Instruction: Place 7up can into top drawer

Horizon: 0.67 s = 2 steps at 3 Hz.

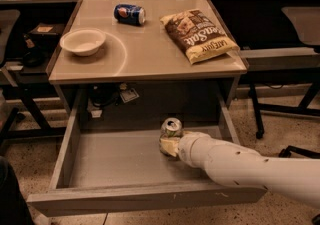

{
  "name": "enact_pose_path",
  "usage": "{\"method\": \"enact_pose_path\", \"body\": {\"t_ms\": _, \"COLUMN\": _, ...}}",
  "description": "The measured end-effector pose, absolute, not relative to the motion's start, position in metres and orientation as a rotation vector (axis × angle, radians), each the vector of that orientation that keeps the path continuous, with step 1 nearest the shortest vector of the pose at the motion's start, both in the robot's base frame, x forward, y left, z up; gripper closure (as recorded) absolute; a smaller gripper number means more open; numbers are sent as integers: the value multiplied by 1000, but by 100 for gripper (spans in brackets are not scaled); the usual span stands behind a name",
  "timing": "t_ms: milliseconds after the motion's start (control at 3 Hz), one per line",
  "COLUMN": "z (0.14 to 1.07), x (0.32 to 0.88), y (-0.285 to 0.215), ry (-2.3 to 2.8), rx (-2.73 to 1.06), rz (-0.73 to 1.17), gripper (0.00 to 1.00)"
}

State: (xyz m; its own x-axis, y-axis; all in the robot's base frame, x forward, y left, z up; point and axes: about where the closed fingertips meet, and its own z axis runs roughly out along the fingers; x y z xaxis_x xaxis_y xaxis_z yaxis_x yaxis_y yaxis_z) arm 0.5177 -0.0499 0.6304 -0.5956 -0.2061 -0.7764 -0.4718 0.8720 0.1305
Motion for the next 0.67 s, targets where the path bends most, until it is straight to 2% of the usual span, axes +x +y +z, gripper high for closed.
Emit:
{"method": "enact_pose_path", "body": {"t_ms": 333, "z": 630, "x": 518, "y": -50, "ry": 2215, "rx": -487, "rz": 413, "gripper": 82}}
{"method": "enact_pose_path", "body": {"t_ms": 667, "z": 630, "x": 518, "y": -50, "ry": 2215, "rx": -487, "rz": 413, "gripper": 58}}
